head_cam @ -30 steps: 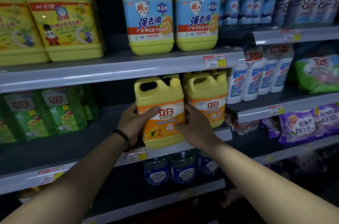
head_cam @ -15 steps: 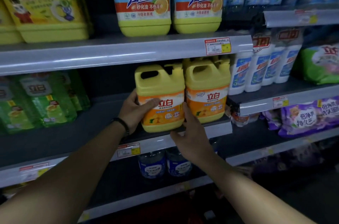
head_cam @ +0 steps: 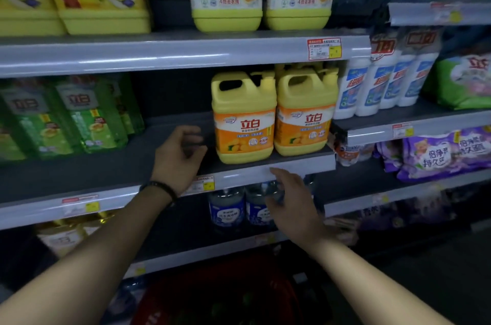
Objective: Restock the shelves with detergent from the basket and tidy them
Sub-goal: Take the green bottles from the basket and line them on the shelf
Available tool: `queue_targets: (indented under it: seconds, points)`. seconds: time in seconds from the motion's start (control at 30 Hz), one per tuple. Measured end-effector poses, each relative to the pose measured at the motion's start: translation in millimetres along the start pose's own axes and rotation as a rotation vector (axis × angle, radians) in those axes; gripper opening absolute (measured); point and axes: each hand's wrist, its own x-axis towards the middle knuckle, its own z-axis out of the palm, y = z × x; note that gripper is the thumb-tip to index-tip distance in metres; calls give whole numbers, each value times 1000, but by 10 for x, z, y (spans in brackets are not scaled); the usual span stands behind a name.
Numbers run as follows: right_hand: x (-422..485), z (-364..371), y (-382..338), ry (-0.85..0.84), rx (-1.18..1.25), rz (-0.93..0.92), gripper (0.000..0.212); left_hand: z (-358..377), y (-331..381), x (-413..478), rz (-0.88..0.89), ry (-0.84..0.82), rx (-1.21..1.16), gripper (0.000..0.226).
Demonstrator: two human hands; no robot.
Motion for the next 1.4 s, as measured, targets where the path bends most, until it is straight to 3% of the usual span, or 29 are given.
queue_targets:
  seconds: [0.1,0.27,0.47,0.6,0.77,0.93,1.2,1.4]
  points:
    - [-182,152,62,-56,-20,35,56,-248,-106,-515,73,-53,83,24]
    - [-487,492,56,-187,-89,61,52,-644,-501,-1342,205,-316,301,23]
    - [-838,1083,8,-375,-70,118,39,-899,-1100,-2191,40,-507,419,22]
    - [-1078,1487,144,-493,-87,181,44,-912,-1483,-2606,-68,-528,432,20]
    - [-1298,1835,495,-624,-194,302,41,-767,-1757,-2986,-362,-598,420,28]
    - [-1517,2164,834,-724,-270,388,37,-579,-1737,-3037,-555,-866,364,34]
    - [-1581,2737,1098,-842,-481,397,50,-425,-2048,-2960,-585,-1076,393,38]
    - [-1524,3176,1315,-944,-539,385,61,-393,-2102,-2962,-594,-1110,367,34]
